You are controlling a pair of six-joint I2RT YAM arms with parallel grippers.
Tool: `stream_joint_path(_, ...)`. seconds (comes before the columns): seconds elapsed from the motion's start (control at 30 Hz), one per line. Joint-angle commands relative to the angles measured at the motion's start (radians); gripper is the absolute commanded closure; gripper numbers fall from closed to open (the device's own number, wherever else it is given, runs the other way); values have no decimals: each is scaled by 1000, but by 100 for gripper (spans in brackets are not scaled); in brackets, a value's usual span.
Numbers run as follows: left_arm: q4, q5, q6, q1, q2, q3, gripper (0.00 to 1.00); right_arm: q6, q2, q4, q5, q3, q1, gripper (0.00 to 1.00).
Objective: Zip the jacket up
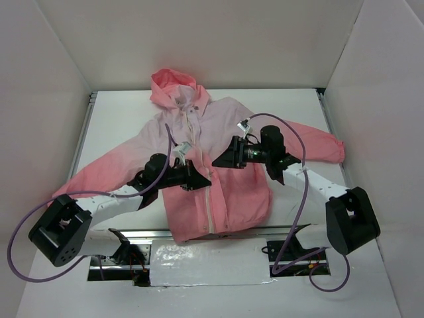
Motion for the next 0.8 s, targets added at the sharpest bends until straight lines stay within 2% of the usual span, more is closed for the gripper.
stream_joint_path(0.0,264,188,-75,13,25,1,100,-61,-10,66,-44,-28,4,39)
stream_joint_path(0.1,303,225,-88,13,48,13,100,-96,-9,33,3,-37,10,40)
stream_joint_path(0.23,344,245,-105,13,65,13,100,-89,30,78,14,-52,10,40)
stream_joint_path(0.47,329,242,-99,16,74,13,100,-75,84,109,5,-48,10,41)
stream_joint_path(0.57,303,230,-88,18,68,11,100,-47,77,160,-32,-71,15,50)
stream_joint_path(0.77,274,202,-76,31,65,11,100,-14,27,220,-67,-123,20,51)
